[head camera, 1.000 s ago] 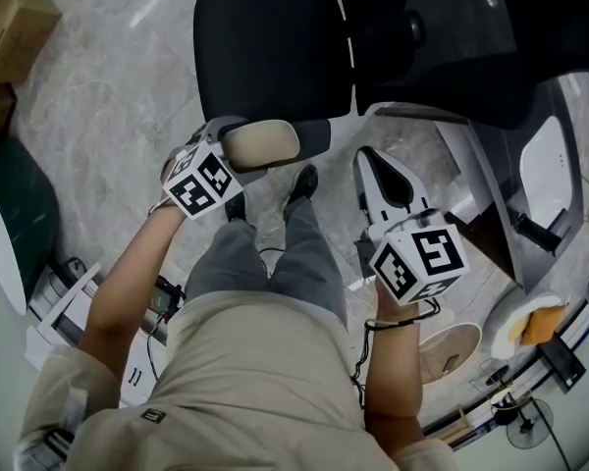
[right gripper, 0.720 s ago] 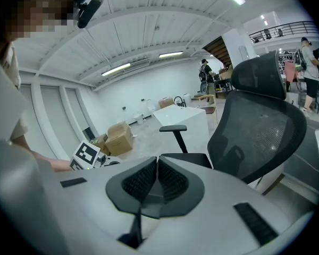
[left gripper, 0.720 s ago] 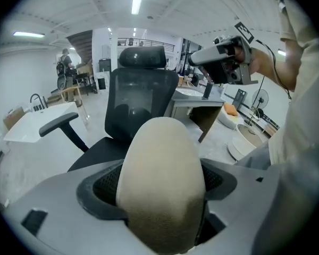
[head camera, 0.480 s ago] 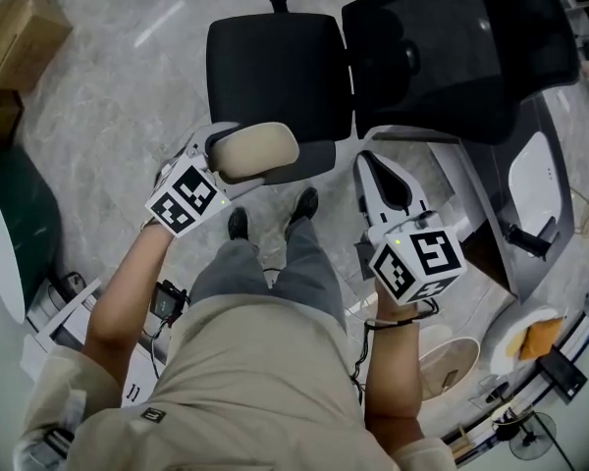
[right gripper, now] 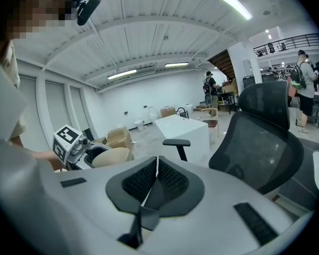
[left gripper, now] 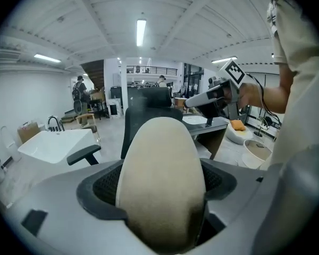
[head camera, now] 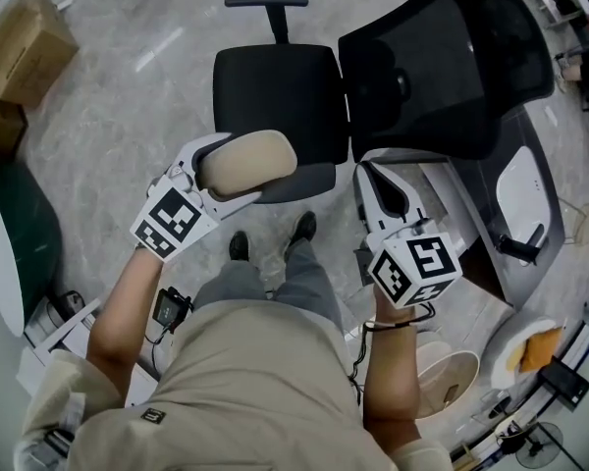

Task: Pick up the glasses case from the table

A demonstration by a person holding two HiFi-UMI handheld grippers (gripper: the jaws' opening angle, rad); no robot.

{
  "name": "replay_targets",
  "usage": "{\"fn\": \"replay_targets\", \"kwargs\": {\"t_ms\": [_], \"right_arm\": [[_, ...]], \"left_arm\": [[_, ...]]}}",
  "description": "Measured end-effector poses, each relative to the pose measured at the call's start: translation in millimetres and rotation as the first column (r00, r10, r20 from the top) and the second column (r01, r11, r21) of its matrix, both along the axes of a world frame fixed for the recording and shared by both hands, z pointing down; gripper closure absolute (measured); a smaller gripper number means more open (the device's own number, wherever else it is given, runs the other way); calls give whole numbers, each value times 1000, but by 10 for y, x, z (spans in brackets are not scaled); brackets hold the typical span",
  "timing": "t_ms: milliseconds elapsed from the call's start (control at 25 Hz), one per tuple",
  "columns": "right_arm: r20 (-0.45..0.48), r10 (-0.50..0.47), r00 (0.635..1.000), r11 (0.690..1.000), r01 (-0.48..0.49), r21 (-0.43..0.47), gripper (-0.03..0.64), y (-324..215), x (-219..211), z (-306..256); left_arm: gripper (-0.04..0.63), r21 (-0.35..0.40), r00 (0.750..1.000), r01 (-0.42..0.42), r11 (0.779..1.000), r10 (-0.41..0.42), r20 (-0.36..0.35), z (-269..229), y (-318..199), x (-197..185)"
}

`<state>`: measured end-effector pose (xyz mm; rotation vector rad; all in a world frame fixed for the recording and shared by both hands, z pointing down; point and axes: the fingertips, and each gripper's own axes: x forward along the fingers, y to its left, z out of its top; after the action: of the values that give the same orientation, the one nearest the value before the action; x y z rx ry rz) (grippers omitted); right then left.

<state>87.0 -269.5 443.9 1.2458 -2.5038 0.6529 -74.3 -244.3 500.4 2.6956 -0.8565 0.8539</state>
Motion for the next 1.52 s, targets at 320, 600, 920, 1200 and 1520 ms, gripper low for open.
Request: {"fn": "replay_targets", "kwargs": {"t_ms": [320, 600, 920, 1200, 1520], "right_arm": [[-13, -1, 1000, 999, 2, 54, 591, 39, -92, -343], [-23, -2, 1000, 994, 4, 109, 591, 83, -173, -655], [-11, -14, 1000, 984, 16, 178, 593, 194, -269, -1004], [25, -48, 999, 964, 40, 264, 595, 321, -404, -1314], [64, -74, 995, 963, 55, 265, 595, 488, -524, -1444]], "left_arm": [[181, 94, 998, 32, 995, -26, -59, -627, 59, -211], [181, 169, 992, 54, 984, -33, -122, -1158, 141, -379], [181, 144, 971, 123, 982, -89, -222, -1650, 320, -511], [181, 146, 956, 148, 978, -103, -276, -1860, 449, -705], [181, 168, 954, 154, 974, -103, -281, -1981, 602, -836]]}}
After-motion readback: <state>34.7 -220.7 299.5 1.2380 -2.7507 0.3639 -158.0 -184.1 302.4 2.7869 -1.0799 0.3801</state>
